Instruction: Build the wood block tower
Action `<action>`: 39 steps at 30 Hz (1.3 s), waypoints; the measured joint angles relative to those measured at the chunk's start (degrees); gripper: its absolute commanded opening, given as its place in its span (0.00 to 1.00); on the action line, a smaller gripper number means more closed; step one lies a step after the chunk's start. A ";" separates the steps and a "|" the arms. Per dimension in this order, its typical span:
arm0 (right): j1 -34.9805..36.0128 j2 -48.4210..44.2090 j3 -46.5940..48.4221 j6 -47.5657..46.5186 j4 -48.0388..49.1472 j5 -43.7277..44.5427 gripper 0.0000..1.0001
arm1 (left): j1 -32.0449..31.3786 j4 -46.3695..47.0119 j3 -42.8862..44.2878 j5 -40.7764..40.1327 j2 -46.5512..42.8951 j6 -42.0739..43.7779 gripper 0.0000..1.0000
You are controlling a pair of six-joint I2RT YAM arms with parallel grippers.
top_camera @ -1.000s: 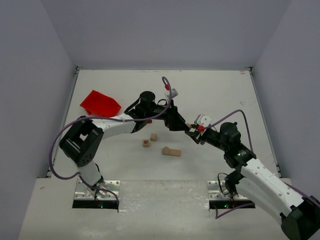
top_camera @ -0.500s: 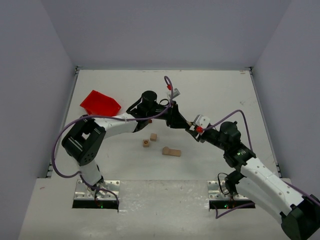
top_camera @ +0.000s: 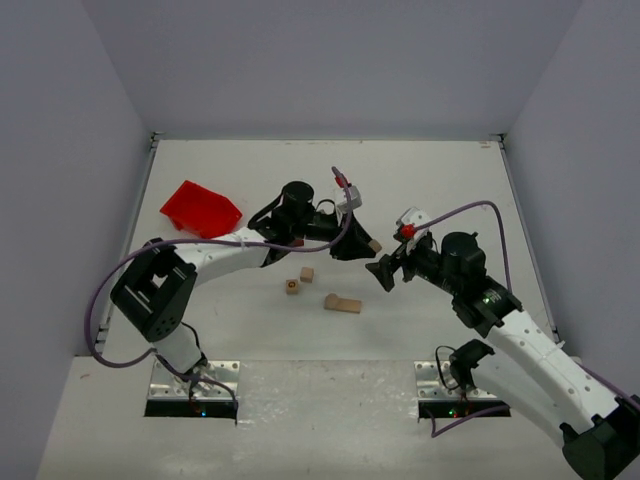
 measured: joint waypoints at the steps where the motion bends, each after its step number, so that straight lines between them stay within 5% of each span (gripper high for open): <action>1: 0.00 0.21 1.26 2.33 -2.76 0.08 0.99 | 0.00 -0.90 -0.53 -0.57 -1.44 4.23 0.00; 7: 0.00 -0.19 4.35 13.59 -10.86 0.75 0.99 | -0.02 -6.49 -2.33 -1.89 -7.26 24.97 0.00; 12: 0.00 -1.50 4.76 22.24 -11.82 1.61 0.99 | -0.02 -11.84 -2.40 -2.00 -7.31 33.39 0.00; 18: 0.00 0.74 6.65 28.45 -10.01 0.99 0.99 | -0.02 -13.06 -2.40 -2.81 -7.31 36.39 0.00; 27: 0.00 9.06 7.77 34.44 -6.38 -0.55 0.72 | -0.02 -12.46 -4.54 -2.46 -8.38 36.80 0.00; 39: 0.00 12.47 7.77 37.76 -1.14 -1.21 0.61 | -0.02 -9.65 -6.22 -0.85 -10.76 36.18 0.00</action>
